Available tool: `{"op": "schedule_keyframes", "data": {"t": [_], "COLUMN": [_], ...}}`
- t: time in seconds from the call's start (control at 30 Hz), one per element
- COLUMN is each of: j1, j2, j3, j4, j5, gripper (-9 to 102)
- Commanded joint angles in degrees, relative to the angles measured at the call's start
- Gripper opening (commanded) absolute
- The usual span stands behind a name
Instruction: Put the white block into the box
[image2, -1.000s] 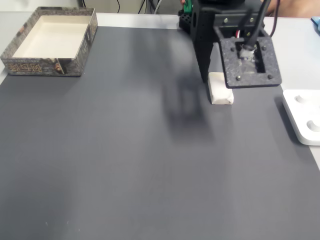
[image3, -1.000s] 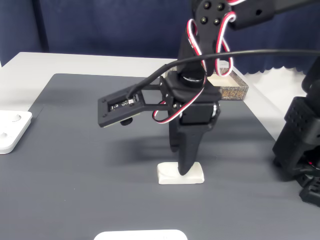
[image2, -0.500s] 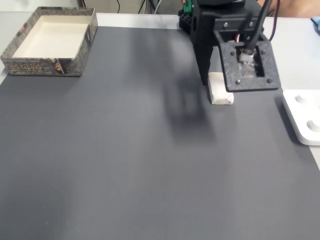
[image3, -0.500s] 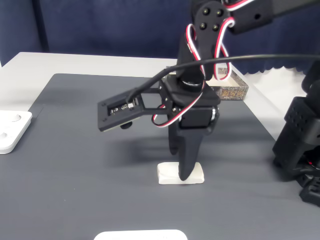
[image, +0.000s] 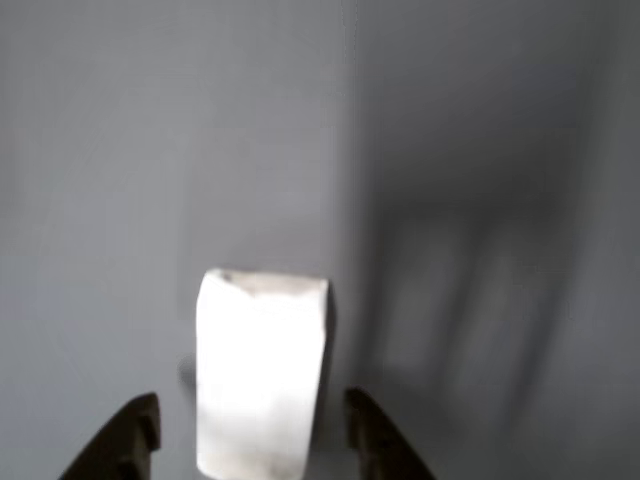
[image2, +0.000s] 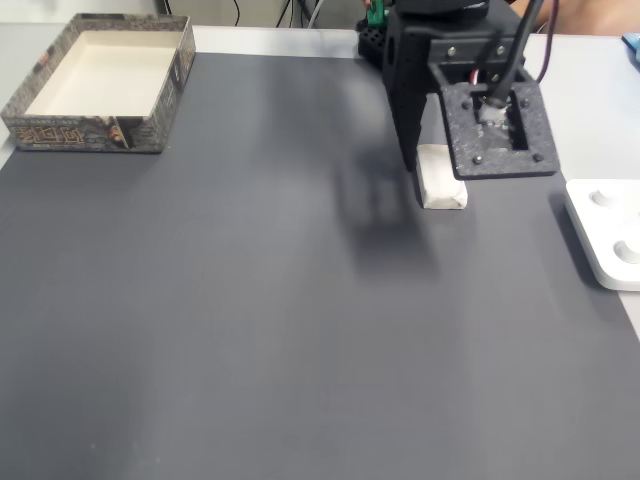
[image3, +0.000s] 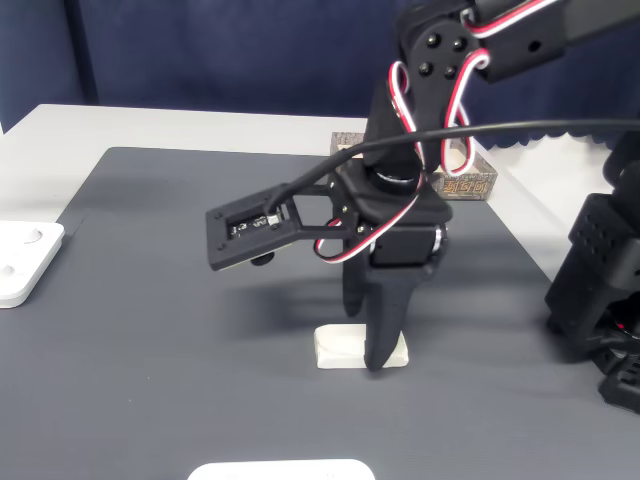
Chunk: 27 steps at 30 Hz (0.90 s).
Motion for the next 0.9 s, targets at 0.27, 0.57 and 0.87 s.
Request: {"op": "schedule_keyframes", "data": {"t": [0.27, 0.57, 0.87], "j1": [0.26, 0.18, 0.18], "j2": [3.78, 3.34, 2.99], "j3": [2.55, 3.16, 3.87], "j4": [-3.96, -6.15, -7.47], "j5": [1.32, 1.93, 1.41], "gripper": [25, 25, 25]}}
